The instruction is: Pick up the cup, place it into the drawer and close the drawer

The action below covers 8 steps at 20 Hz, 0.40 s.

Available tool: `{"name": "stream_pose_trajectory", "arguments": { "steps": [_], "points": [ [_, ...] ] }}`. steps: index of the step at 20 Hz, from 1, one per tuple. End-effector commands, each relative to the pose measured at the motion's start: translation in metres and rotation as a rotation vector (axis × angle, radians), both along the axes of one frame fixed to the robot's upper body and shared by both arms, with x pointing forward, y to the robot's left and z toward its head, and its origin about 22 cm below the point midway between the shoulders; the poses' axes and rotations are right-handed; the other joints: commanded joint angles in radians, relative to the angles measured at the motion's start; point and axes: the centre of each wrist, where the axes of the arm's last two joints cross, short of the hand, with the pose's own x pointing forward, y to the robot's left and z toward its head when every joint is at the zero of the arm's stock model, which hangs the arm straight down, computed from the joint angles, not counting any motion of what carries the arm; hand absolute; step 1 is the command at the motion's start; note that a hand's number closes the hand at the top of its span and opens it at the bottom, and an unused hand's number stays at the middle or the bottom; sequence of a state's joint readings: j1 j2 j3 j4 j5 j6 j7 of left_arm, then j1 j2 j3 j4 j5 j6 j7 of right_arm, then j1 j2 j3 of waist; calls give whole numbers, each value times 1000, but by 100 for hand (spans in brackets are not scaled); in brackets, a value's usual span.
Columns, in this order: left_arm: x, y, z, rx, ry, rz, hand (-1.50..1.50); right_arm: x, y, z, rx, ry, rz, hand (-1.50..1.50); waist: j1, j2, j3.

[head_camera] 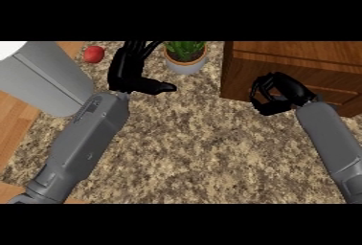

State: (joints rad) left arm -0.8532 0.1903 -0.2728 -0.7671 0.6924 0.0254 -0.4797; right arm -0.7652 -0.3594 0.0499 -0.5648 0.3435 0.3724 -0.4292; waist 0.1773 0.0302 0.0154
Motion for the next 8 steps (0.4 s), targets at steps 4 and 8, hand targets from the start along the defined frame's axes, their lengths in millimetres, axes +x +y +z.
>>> {"name": "stream_pose_trajectory", "arguments": {
  "steps": [4,8],
  "points": [
    [-4,9,-8,-14,13,-6,-150,30,-36,95,-38,-205,-195,150,44,18,-13],
    [-4,16,-6,-11,8,-12,-150,28,-35,93,-22,-195,-177,150,52,25,-13]
  ]
}}
